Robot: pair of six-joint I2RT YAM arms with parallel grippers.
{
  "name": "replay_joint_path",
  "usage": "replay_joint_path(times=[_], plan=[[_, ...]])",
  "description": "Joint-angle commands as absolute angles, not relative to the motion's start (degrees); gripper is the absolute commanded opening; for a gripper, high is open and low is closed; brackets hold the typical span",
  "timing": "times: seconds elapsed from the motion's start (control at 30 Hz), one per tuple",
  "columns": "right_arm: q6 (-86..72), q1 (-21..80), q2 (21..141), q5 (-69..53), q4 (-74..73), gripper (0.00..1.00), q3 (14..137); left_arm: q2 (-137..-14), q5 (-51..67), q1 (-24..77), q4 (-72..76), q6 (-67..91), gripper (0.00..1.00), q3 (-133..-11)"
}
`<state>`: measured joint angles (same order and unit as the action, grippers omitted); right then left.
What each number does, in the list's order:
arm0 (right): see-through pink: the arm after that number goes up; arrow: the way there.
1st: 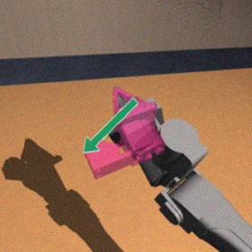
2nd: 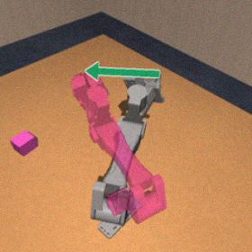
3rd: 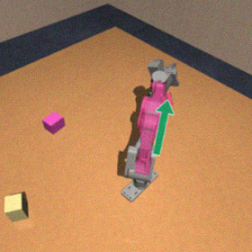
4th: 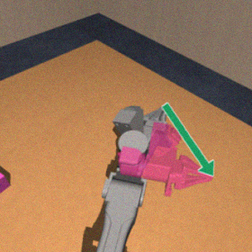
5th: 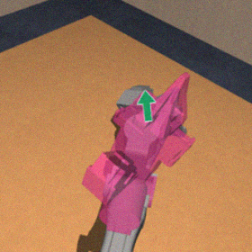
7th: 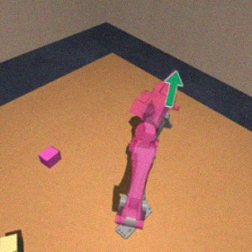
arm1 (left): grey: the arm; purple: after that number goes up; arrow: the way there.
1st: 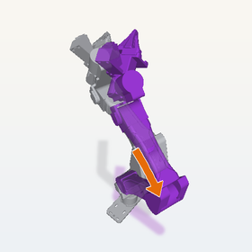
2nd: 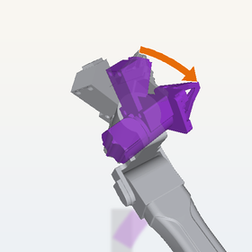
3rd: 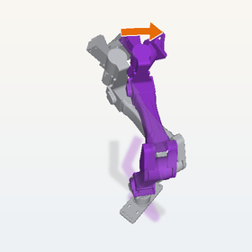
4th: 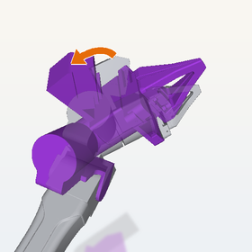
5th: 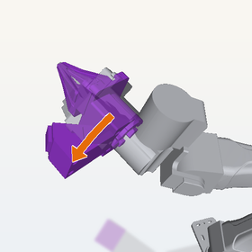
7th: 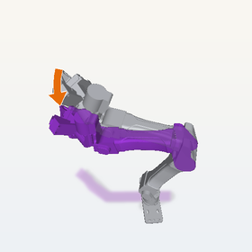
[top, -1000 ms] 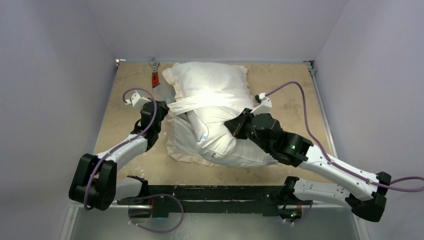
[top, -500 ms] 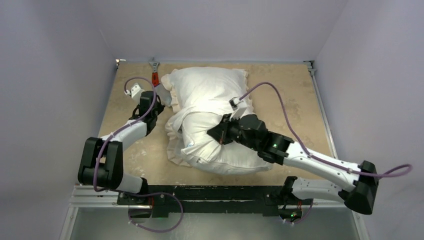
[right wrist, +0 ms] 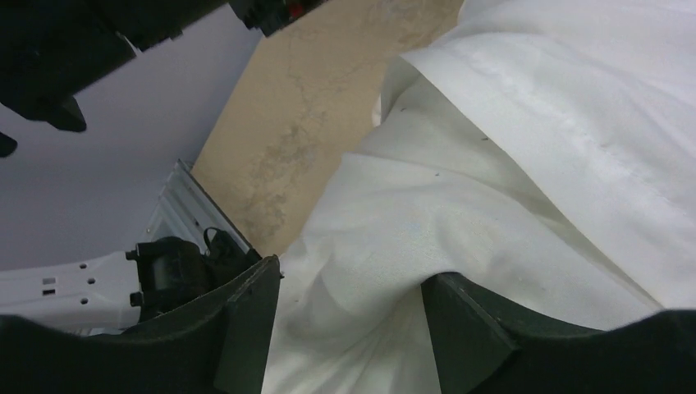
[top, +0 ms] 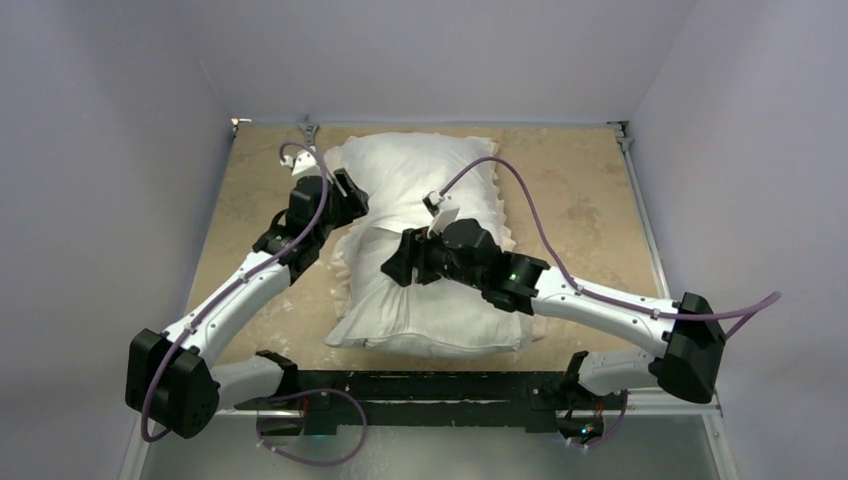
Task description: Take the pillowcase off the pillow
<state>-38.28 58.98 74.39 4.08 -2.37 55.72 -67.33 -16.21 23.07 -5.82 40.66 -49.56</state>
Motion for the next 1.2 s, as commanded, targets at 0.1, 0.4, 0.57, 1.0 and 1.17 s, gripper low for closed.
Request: replay_joint_path(times=[0.1, 0.4, 0.57, 1.0, 1.17], plan=[[-40.57, 58.49, 70.21, 15.07, -6.53, 0.7, 59.48, -65.17, -14.7, 29.67, -14.51, 36.34, 0.63, -54.04], [-48.57, 58.45, 65.44, 19.71, -15.1, 0.91, 57.72, -64.71, -19.3, 38.65, -21.21, 34.81, 0.65, -58.11], [-59.49, 57.15, 65.39, 25.77, -24.44, 0.99, 58.08, -67.45, -22.38, 44.57, -24.77, 33.62, 0.67, -61.84], [-69.12, 54.23, 62.52, 25.43, -26.31, 0.99, 53.68, -85.08, -17.53, 50.36, -29.01, 18.9, 0.7, -81.1], [-65.34, 54.23, 61.39, 22.07, -23.45, 0.99, 52.31, -96.36, -14.07, 50.07, -32.95, 15.35, 0.73, -92.49]])
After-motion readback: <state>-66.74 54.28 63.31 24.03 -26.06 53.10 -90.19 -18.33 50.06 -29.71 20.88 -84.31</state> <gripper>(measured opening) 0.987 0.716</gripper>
